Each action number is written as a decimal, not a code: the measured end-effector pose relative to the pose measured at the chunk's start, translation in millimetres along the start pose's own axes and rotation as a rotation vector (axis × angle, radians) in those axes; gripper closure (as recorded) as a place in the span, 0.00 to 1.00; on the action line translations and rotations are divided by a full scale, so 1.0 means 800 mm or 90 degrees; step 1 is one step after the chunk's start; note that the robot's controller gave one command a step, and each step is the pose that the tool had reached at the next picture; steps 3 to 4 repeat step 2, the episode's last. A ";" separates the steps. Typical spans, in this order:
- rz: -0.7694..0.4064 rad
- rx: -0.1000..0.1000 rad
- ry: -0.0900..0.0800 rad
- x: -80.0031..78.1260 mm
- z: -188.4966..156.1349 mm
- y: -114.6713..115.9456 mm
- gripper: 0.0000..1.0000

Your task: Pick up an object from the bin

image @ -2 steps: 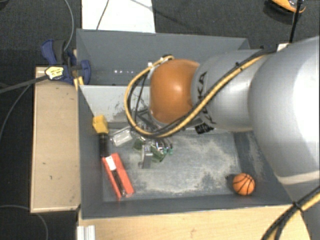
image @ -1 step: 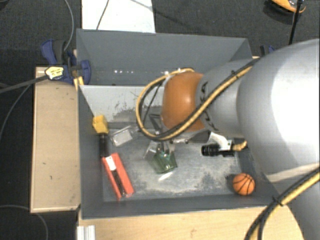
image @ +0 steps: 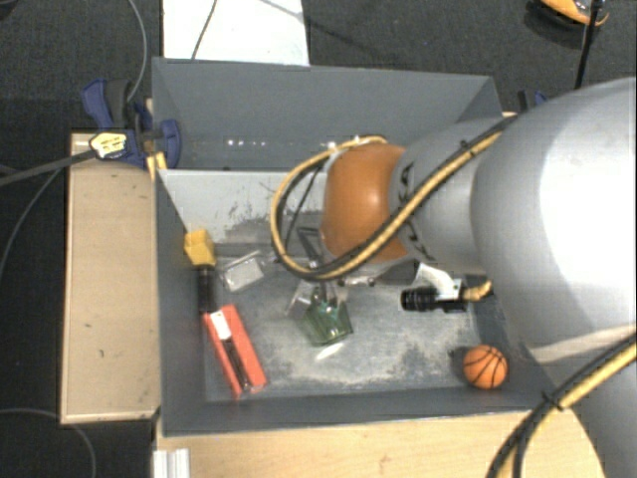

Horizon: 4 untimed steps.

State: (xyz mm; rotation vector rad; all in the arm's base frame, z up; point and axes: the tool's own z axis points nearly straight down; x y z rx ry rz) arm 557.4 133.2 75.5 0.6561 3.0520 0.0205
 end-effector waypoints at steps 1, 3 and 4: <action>0.000 0.002 0.003 0.001 -0.005 -0.001 1.00; 0.001 0.003 0.004 0.002 -0.019 -0.002 1.00; 0.001 0.003 0.004 0.002 -0.019 -0.002 1.00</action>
Offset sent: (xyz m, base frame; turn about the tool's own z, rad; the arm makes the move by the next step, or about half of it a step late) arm 0.0001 0.0000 0.0357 0.0000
